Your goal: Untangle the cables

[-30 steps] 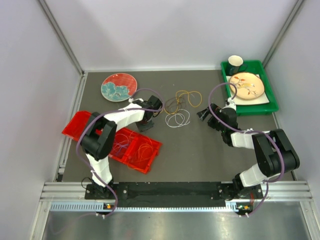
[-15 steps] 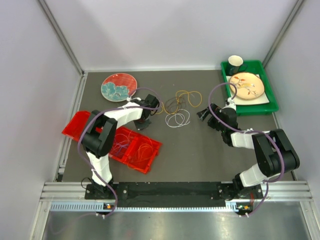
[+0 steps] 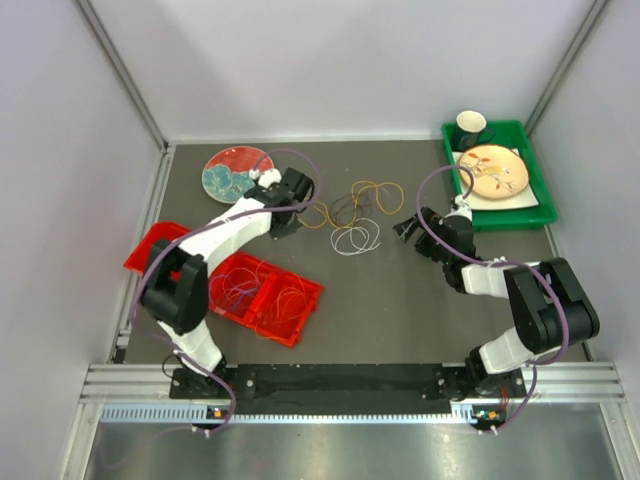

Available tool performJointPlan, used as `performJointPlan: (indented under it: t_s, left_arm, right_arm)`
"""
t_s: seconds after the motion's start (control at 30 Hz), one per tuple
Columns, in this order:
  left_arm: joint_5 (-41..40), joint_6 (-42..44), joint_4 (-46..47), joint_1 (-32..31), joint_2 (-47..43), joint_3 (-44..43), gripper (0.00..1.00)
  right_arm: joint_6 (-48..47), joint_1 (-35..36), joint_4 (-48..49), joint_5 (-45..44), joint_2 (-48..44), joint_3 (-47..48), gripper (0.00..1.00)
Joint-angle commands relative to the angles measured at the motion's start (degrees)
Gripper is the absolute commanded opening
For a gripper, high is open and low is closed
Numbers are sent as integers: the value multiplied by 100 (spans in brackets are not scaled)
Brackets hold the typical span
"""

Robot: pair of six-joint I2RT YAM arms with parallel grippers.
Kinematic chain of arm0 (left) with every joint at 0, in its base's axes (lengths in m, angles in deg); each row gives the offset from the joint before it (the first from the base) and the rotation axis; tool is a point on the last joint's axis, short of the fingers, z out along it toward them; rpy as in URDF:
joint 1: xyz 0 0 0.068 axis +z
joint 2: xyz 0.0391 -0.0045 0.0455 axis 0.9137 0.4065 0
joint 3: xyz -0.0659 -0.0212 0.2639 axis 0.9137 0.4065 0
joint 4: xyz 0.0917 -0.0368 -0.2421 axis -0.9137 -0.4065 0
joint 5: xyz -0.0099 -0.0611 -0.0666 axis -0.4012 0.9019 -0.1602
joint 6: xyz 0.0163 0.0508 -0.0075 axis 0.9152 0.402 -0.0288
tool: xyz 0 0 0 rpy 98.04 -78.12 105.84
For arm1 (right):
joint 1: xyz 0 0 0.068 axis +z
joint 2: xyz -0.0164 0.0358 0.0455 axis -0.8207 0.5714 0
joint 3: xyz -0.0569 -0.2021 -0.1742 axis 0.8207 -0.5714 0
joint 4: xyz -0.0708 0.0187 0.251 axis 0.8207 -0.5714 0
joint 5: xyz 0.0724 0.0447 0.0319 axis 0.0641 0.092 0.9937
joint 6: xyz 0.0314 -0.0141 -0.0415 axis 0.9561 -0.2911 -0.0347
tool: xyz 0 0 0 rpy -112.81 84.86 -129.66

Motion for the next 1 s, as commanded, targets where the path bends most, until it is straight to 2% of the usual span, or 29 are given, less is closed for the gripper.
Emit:
performJointPlan:
  t_s: [0.0, 0.1, 0.17, 0.23, 0.27, 0.37, 0.4, 0.53, 0.67, 0.97]
  left_arm:
    - [-265, 251, -416, 31, -767, -314, 0]
    - [-291, 365, -645, 22, -1179, -183, 0]
    - [-344, 575, -445, 22, -1434, 115, 1]
    - [-361, 638, -399, 57, -1471, 213, 25]
    - [-361, 621, -408, 57, -1401, 222, 44]
    - [-196, 533, -356, 66, -1155, 161, 67]
    - [-125, 489, -277, 66, -1076, 152, 72]
    - [16, 199, -364, 84, -558, -41, 80]
    - [245, -47, -198, 84, -39, -129, 79]
    - [421, -302, -144, 92, 375, -68, 76]
  right_arm:
    - [-85, -9, 190, 24, 27, 251, 99]
    - [-85, -18, 199, 41, 27, 251, 99]
    - [-85, -9, 208, 59, 36, 260, 99]
    - [-85, -9, 217, 94, 71, 277, 99]
    - [-85, -9, 217, 94, 71, 268, 99]
    - [-76, -9, 225, 103, 54, 260, 99]
    - [-76, -9, 217, 103, 54, 251, 99]
    - [-76, -9, 217, 103, 62, 268, 99]
    - [-76, -9, 216, 103, 62, 268, 99]
    - [-85, -18, 190, 103, 89, 303, 99]
